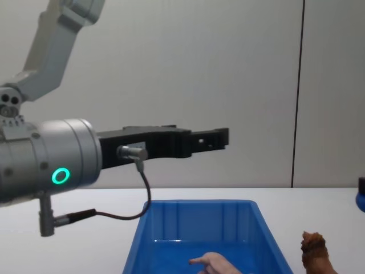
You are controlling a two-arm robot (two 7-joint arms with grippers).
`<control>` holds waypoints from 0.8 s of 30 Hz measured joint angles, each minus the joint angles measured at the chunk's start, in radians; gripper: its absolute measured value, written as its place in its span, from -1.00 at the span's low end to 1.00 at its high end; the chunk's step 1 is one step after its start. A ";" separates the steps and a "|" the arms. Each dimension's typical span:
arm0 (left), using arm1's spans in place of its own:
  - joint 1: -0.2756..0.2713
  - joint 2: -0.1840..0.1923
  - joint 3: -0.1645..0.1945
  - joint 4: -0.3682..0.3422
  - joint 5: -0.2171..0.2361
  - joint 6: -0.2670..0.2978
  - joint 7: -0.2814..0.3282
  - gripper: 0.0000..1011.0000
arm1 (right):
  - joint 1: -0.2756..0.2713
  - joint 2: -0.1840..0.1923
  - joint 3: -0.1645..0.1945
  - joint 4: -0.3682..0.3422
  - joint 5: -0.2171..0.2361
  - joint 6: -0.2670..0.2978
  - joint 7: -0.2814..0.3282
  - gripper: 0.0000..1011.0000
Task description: Pick up the two dolls from the table and place them into the box.
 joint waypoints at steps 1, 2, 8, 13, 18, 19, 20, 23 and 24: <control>0.001 0.002 -0.001 -0.002 -0.001 0.001 0.004 0.98 | 0.000 0.000 0.000 -0.001 0.000 -0.001 0.001 -0.82; 0.003 0.003 -0.002 -0.004 -0.001 0.002 0.008 0.98 | 0.000 -0.001 0.000 -0.002 0.000 -0.001 0.003 -0.82; 0.017 0.019 -0.012 -0.021 -0.007 0.010 0.047 0.98 | 0.001 -0.005 -0.005 -0.011 0.000 -0.004 0.018 -0.82; 0.026 0.027 -0.017 -0.032 -0.008 0.015 0.072 0.98 | 0.008 -0.010 -0.010 -0.013 -0.002 -0.005 0.032 -0.82; 0.034 0.034 -0.022 -0.043 -0.009 0.022 0.102 0.98 | 0.021 -0.020 -0.018 -0.012 -0.010 -0.007 0.054 -0.82; 0.035 0.035 -0.023 -0.045 -0.009 0.024 0.106 0.98 | 0.025 -0.023 -0.020 -0.010 -0.012 -0.007 0.059 -0.82; 0.036 0.036 -0.023 -0.046 -0.009 0.025 0.110 0.98 | 0.025 -0.023 -0.020 -0.010 -0.012 -0.007 0.059 -0.82; 0.039 0.038 -0.025 -0.051 -0.007 0.031 0.128 0.98 | 0.035 -0.031 -0.026 -0.004 -0.018 -0.008 0.072 -0.82; 0.041 0.038 -0.026 -0.054 -0.006 0.034 0.136 0.98 | 0.040 -0.035 -0.029 0.000 -0.022 -0.009 0.080 -0.82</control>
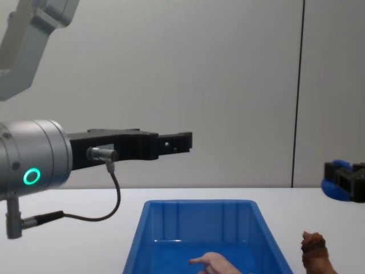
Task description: Pick up the two dolls from the table and place them into the box.
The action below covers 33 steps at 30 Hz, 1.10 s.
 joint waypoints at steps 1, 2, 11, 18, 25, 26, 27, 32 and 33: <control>0.001 0.000 0.000 -0.001 0.001 0.002 0.004 0.98 | 0.004 -0.002 -0.002 0.003 -0.002 0.000 0.003 -0.82; 0.001 0.000 -0.001 -0.002 0.002 0.004 0.008 0.98 | 0.009 -0.006 -0.005 0.007 -0.005 -0.001 0.010 -0.82; 0.008 0.001 -0.006 -0.013 0.007 0.027 0.064 0.98 | 0.057 -0.039 -0.027 0.048 -0.034 -0.005 0.056 -0.82; 0.013 0.000 -0.010 -0.019 0.007 0.042 0.099 0.98 | 0.099 -0.063 -0.040 0.092 -0.054 -0.005 0.088 -0.82; 0.018 0.000 -0.016 -0.022 0.006 0.053 0.131 0.98 | 0.146 -0.089 -0.054 0.145 -0.072 -0.002 0.123 -0.82; 0.019 0.001 -0.017 -0.023 0.005 0.056 0.140 0.98 | 0.157 -0.095 -0.057 0.158 -0.076 -0.002 0.131 -0.82; 0.020 0.001 -0.018 -0.024 0.005 0.058 0.144 0.98 | 0.162 -0.098 -0.058 0.163 -0.078 -0.001 0.135 -0.82; 0.024 0.002 -0.023 -0.026 0.005 0.066 0.164 0.98 | 0.193 -0.116 -0.069 0.202 -0.090 0.001 0.157 -0.82; 0.024 0.002 -0.023 -0.027 0.005 0.066 0.166 0.98 | 0.197 -0.119 -0.071 0.208 -0.092 0.001 0.160 -0.82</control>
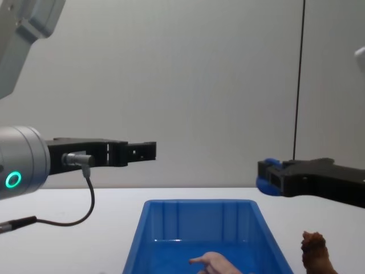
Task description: Pick up the two dolls from the table and place them into the box.
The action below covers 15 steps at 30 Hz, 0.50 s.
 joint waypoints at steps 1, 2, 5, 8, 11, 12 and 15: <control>0.000 0.000 0.000 0.000 0.000 0.001 0.002 0.98 | 0.005 -0.003 -0.002 0.007 -0.001 0.000 0.003 -0.82; 0.001 0.000 -0.001 0.000 0.000 0.003 0.006 0.98 | 0.013 -0.008 -0.005 0.017 -0.005 0.001 0.009 -0.82; 0.002 0.001 -0.002 -0.001 -0.001 0.005 0.011 0.98 | 0.023 -0.014 -0.009 0.031 -0.008 0.001 0.017 -0.82; 0.003 0.001 -0.004 -0.002 -0.001 0.007 0.018 0.98 | 0.039 -0.024 -0.016 0.052 -0.014 0.001 0.031 -0.82; 0.003 0.001 -0.005 -0.002 -0.001 0.009 0.022 0.98 | 0.048 -0.029 -0.020 0.064 -0.018 0.001 0.041 -0.78; 0.004 0.001 -0.005 -0.002 -0.001 0.009 0.023 0.98 | 0.048 -0.029 -0.020 0.064 -0.018 0.001 0.041 -0.78; 0.004 0.001 -0.005 -0.003 -0.002 0.010 0.025 0.98 | 0.057 -0.034 -0.025 0.075 -0.021 0.000 0.053 -0.61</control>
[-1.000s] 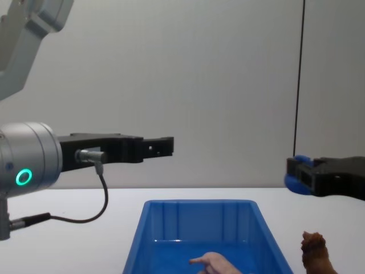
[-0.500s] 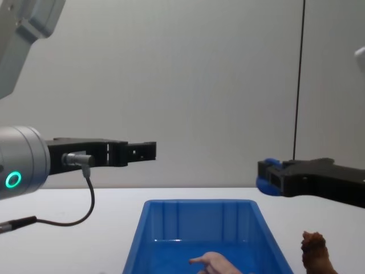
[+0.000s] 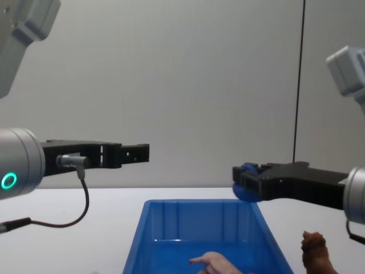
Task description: Pick up the two dolls from the table and place them into the box.
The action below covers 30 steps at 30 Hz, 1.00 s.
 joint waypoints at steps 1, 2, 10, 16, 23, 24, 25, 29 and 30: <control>0.000 0.000 0.000 0.000 0.000 0.000 0.001 0.98 | 0.003 -0.002 -0.002 0.004 -0.001 -0.001 0.006 -0.52; 0.000 0.000 0.000 0.000 0.000 0.001 0.002 0.98 | 0.005 -0.003 -0.003 0.006 -0.002 -0.002 0.008 -0.52; 0.001 0.001 -0.001 -0.001 0.000 0.002 0.007 0.98 | 0.018 -0.011 -0.012 0.020 -0.007 -0.009 0.030 0.06; 0.001 0.001 -0.002 -0.001 0.000 0.003 0.008 0.98 | 0.023 -0.014 -0.015 0.025 -0.009 -0.011 0.039 0.39; 0.002 0.001 -0.002 -0.001 0.000 0.004 0.009 0.98 | 0.026 -0.016 -0.018 0.029 -0.010 -0.013 0.045 0.78; 0.002 0.001 -0.002 -0.001 0.000 0.004 0.010 0.98 | 0.026 -0.016 -0.018 0.029 -0.010 -0.013 0.045 0.80; 0.002 0.001 -0.002 -0.001 0.000 0.004 0.010 0.98 | 0.026 -0.016 -0.018 0.029 -0.010 -0.013 0.045 0.89; 0.002 0.001 -0.002 -0.001 0.000 0.004 0.010 0.98 | 0.024 -0.014 -0.018 0.026 -0.009 -0.013 0.042 0.98; 0.002 0.001 -0.002 -0.001 0.000 0.004 0.010 0.98 | 0.023 -0.013 -0.017 0.025 -0.008 -0.013 0.041 0.98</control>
